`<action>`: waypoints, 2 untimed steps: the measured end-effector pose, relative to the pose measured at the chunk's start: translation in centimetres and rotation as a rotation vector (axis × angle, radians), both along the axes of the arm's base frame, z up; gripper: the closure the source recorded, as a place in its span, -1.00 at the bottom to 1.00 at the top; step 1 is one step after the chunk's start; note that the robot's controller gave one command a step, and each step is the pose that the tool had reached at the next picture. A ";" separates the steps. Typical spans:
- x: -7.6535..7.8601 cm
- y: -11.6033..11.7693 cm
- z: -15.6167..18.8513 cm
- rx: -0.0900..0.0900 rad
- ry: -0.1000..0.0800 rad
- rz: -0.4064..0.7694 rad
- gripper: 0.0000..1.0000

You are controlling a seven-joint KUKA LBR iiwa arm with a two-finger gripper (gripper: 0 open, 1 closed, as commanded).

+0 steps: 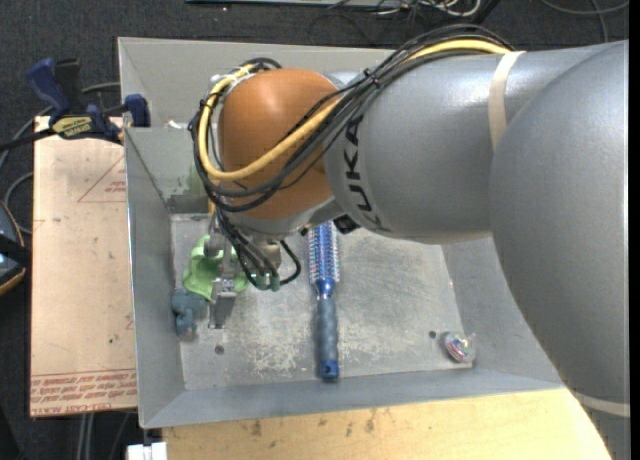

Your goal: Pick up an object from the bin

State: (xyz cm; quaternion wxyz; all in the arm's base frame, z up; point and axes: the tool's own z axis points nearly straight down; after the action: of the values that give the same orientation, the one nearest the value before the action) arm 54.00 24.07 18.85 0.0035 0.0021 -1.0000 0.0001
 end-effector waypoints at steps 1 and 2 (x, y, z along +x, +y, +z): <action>4.0 -1.4 -11.2 0.003 -0.013 -0.135 -1.00; 4.0 -1.3 -10.9 0.005 -0.014 -0.135 1.00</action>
Offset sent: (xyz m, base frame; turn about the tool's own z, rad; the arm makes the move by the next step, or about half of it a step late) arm 0.0370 -0.0144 -0.1130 0.1345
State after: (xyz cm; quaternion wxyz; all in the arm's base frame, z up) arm 57.96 22.79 7.93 -0.0037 -0.0654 -0.9978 -0.0028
